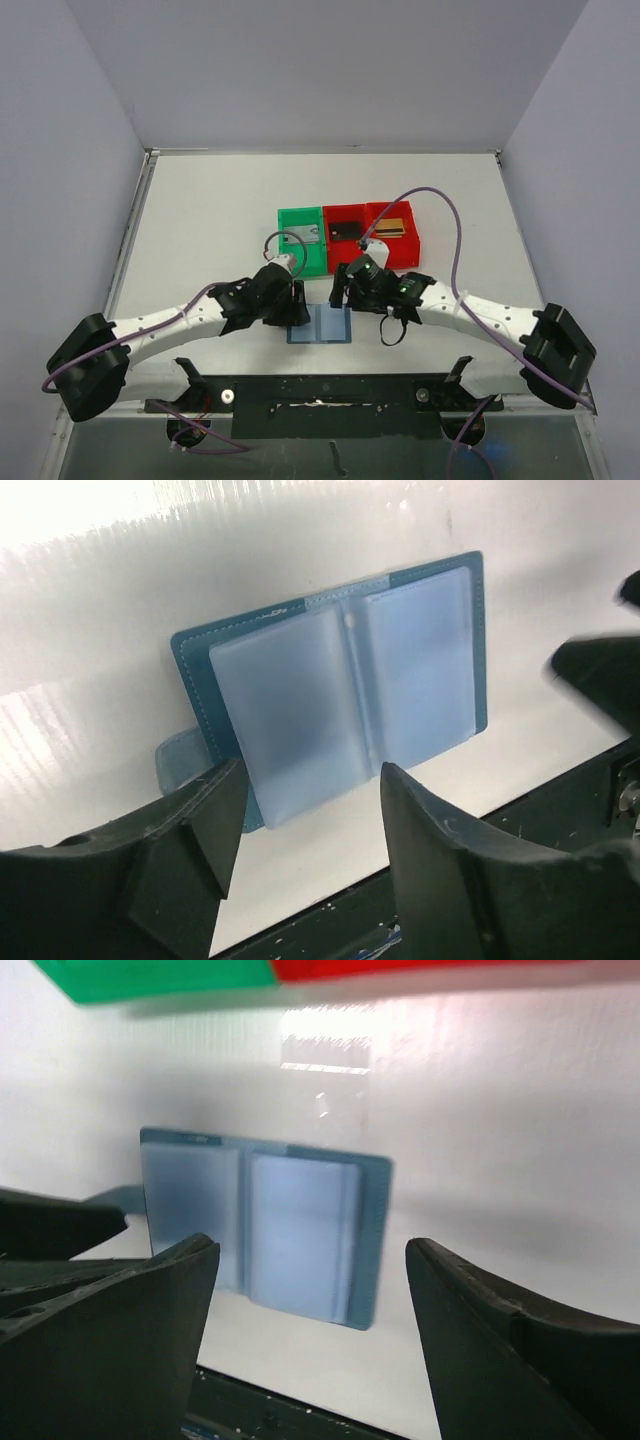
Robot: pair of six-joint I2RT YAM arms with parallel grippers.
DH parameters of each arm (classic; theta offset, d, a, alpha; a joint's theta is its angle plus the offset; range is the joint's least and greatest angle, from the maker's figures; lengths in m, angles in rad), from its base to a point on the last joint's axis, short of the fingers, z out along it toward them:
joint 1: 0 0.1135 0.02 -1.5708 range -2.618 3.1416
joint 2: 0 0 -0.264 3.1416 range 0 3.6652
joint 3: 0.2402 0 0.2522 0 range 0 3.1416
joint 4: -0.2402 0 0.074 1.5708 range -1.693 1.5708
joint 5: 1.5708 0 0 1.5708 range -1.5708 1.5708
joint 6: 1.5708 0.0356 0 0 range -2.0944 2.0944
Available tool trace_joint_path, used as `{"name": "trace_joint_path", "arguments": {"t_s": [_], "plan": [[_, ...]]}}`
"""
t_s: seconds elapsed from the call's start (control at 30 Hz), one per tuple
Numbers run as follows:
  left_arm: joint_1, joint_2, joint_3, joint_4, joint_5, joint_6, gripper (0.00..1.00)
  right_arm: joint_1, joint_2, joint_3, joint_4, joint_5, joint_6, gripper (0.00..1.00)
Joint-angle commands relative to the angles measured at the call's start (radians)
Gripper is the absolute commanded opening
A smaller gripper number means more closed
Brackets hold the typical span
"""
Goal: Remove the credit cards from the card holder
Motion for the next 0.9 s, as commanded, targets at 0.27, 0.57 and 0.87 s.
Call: {"name": "trace_joint_path", "arguments": {"t_s": [0.27, 0.57, 0.87], "plan": [[0.073, -0.275, 0.282, -0.391, -0.378, 0.045, 0.74, -0.4, -0.454, 0.027, -0.012, 0.2, -0.401, 0.98], [0.467, -0.385, 0.44, -0.472, -0.385, 0.193, 0.75, -0.493, -0.426, 0.303, -0.059, 0.112, -0.627, 0.97], [0.499, -0.358, 0.636, -0.511, -0.393, 0.221, 0.75, -0.493, -0.457, 0.425, -0.169, 0.198, -0.659, 0.98]]}}
